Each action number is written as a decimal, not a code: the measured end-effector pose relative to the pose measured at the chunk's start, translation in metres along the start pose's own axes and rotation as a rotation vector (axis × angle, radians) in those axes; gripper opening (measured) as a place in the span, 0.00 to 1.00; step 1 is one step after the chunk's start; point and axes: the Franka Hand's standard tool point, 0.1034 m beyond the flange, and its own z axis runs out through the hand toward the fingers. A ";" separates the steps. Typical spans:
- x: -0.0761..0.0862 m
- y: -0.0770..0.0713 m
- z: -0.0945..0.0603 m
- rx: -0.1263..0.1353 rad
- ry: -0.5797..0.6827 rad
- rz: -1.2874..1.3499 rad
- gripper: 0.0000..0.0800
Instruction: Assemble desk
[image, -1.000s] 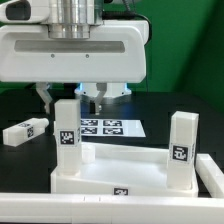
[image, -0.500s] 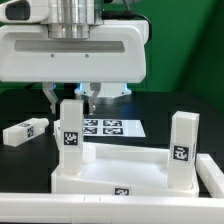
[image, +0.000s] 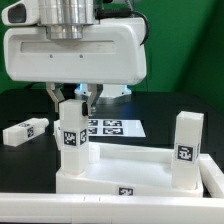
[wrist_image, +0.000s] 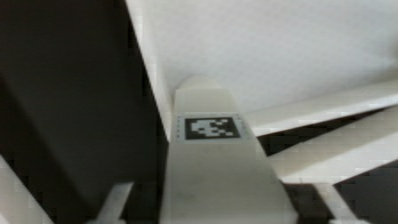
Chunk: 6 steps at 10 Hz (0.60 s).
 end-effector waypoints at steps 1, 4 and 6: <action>0.000 -0.001 0.000 0.008 -0.003 0.086 0.36; -0.003 -0.005 0.001 0.015 -0.009 0.370 0.36; -0.005 -0.010 0.002 0.020 -0.014 0.527 0.36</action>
Offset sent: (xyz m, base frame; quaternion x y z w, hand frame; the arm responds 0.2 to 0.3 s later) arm -0.0056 0.0069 -0.0046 -0.0099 -0.0287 0.2681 0.9629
